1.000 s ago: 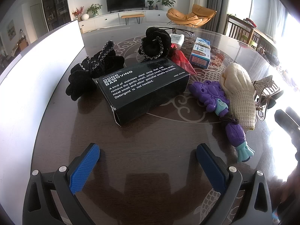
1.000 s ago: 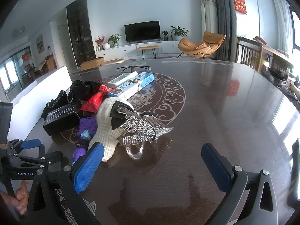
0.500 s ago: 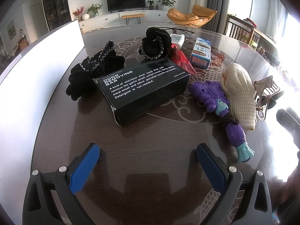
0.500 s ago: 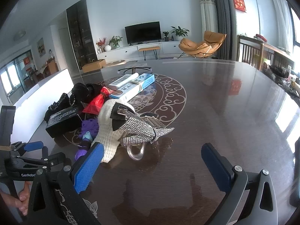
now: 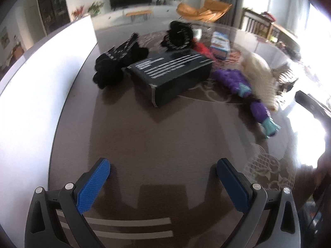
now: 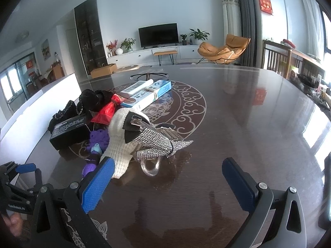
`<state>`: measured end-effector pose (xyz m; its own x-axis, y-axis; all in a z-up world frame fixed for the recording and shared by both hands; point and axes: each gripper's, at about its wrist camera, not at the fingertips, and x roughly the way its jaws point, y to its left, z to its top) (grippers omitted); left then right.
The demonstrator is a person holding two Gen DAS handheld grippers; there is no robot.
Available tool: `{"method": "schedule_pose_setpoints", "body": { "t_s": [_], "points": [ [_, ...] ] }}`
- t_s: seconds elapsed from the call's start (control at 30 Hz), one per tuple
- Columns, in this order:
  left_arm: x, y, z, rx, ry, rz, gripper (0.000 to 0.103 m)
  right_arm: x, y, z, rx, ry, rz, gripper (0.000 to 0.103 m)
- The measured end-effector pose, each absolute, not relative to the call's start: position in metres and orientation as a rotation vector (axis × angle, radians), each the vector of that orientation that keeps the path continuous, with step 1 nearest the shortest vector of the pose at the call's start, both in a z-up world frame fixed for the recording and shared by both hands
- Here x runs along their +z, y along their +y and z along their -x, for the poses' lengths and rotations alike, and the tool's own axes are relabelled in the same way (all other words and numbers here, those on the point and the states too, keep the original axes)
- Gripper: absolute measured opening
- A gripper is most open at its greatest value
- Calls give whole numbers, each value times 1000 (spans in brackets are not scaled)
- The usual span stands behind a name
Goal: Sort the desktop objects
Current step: 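Lower the left gripper onto the black odor removing bar box and close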
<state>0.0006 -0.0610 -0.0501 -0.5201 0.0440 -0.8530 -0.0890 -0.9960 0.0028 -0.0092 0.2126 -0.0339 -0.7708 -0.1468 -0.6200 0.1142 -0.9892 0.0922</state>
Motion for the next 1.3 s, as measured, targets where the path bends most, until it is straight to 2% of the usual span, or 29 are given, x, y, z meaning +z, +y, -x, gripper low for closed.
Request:
{"method": "schedule_pose_setpoints", "body": {
  "t_s": [0.1, 0.23, 0.47, 0.6, 0.73, 1.03, 1.07, 1.13, 1.2, 1.3],
  "points": [
    [-37, -53, 20, 2674, 145, 1452, 103, -34, 212, 10, -2829, -67, -1000, 103],
    [-24, -33, 57, 2657, 424, 1359, 103, -34, 211, 9, -2831, -53, -1000, 103],
    [-40, -2, 115, 2468, 717, 1383, 103, -33, 211, 10, -2830, -61, -993, 103],
    [-42, -4, 146, 2439, 537, 1431, 103, -33, 210, 10, -2823, -53, -997, 103],
    [-49, -20, 171, 2402, 229, 1526, 103, -33, 209, 11, -2819, -49, -995, 103],
    [-52, -23, 164, 2514, 180, 1515, 103, -33, 211, 12, -2820, -64, -988, 103],
    [-51, -23, 159, 2527, 180, 1494, 100, -33, 211, 12, -2820, -64, -988, 103],
    [-46, -24, 140, 2555, 173, 1456, 88, -33, 211, 12, -2820, -63, -988, 103],
    [-45, -25, 122, 2600, 148, 1437, 61, -33, 212, 12, -2820, -65, -986, 103],
    [-48, -36, 97, 2688, 65, 1450, 58, -33, 212, 12, -2820, -73, -980, 103]
  ]
}}
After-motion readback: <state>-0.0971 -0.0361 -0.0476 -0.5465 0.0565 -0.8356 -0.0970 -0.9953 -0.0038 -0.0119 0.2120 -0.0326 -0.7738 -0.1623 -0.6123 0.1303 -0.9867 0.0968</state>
